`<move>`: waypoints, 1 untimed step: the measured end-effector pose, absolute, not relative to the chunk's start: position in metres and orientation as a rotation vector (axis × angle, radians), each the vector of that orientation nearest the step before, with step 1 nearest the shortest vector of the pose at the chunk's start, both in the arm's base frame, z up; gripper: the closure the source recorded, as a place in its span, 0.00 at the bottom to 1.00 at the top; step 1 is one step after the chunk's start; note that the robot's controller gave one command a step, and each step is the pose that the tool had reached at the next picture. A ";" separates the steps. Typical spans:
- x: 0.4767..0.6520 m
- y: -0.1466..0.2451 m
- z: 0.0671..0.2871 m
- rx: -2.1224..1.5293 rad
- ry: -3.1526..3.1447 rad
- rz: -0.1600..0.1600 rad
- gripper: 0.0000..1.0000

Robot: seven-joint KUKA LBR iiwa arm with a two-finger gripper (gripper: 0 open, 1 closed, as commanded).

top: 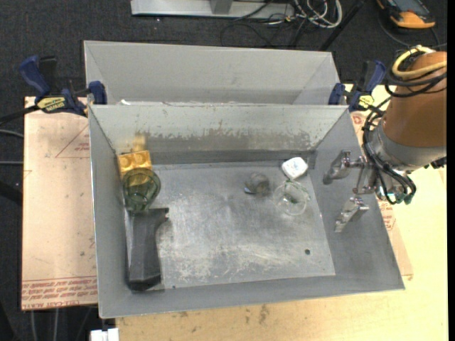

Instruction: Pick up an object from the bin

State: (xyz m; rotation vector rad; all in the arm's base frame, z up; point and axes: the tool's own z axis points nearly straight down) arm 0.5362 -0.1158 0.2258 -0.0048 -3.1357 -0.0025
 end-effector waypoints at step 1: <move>0.538 -0.115 0.230 -0.001 -3.143 0.000 0.00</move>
Offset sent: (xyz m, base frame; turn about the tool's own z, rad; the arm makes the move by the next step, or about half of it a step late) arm -0.0170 0.0820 -0.0628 0.1588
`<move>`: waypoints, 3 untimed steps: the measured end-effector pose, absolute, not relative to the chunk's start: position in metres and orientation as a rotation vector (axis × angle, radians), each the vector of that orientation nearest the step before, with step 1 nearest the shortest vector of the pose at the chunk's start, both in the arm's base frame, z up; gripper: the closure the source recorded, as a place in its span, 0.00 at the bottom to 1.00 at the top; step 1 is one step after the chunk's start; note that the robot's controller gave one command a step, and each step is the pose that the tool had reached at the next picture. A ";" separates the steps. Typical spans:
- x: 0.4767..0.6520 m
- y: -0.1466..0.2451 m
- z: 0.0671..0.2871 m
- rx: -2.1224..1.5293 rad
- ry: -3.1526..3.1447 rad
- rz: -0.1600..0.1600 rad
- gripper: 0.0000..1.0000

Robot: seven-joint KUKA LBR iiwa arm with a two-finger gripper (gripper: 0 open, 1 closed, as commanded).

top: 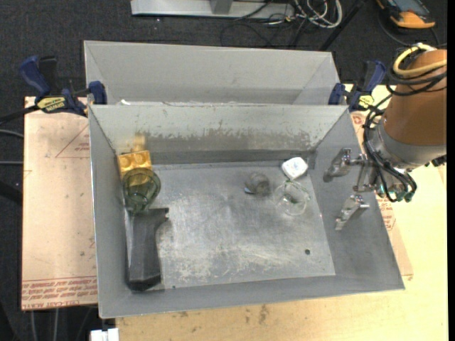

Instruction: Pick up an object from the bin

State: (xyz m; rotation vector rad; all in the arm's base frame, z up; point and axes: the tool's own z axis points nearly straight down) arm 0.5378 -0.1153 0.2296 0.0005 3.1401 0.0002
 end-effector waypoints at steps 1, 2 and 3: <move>0.529 -0.074 0.195 0.141 3.134 0.000 0.00; 0.530 -0.061 0.177 0.302 3.128 0.007 0.00; 0.580 -0.089 0.194 0.282 3.129 0.000 0.00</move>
Offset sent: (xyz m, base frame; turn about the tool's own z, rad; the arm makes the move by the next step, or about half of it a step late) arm -0.0045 0.0114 -0.0644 0.3459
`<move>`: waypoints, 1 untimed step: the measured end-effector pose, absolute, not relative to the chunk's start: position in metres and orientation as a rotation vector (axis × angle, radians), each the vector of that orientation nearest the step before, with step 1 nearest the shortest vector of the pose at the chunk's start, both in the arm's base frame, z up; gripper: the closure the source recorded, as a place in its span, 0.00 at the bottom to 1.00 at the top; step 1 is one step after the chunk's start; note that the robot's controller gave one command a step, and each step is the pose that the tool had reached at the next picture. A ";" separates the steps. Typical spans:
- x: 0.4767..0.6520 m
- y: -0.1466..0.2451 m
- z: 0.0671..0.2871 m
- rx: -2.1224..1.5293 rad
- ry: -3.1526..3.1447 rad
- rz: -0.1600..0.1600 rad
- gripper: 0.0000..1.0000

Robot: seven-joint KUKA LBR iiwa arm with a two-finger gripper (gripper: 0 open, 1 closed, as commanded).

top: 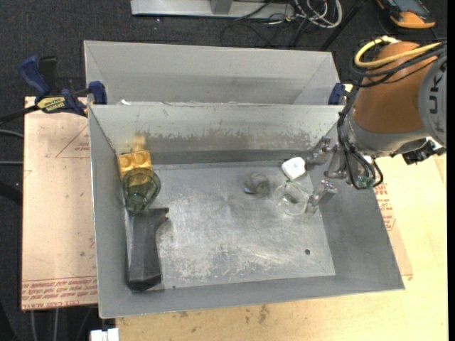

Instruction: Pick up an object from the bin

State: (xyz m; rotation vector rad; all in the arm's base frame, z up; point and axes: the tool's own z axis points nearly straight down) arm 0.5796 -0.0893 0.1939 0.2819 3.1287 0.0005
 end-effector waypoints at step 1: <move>0.599 -0.071 0.183 0.307 3.121 -0.001 0.00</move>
Offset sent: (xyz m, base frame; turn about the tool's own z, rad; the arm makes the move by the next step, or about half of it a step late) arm 0.0366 -0.0321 -0.0829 0.2200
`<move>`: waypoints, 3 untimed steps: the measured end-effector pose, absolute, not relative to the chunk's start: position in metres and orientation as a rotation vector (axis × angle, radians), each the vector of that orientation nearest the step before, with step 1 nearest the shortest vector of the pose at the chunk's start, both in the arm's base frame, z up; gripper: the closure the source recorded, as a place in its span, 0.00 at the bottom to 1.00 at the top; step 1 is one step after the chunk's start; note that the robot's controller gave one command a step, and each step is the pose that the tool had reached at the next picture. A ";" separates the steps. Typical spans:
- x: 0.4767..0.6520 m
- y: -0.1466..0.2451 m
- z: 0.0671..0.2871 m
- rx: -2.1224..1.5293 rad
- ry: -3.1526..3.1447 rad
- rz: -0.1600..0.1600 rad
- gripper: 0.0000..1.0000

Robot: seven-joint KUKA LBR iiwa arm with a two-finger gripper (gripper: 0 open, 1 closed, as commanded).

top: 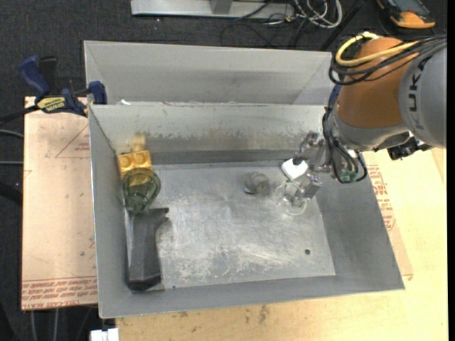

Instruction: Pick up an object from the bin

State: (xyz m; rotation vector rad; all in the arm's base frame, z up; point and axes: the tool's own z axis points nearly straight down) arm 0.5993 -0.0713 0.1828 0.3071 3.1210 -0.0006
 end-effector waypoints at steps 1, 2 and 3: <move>0.612 -0.094 0.138 0.539 3.086 0.008 0.00; 0.626 -0.119 0.123 0.492 3.112 -0.002 0.00; 0.653 -0.037 0.084 0.501 3.098 0.004 1.00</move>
Offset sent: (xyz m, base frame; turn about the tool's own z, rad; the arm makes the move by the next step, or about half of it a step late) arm 0.0544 -0.0466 -0.0008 -0.0732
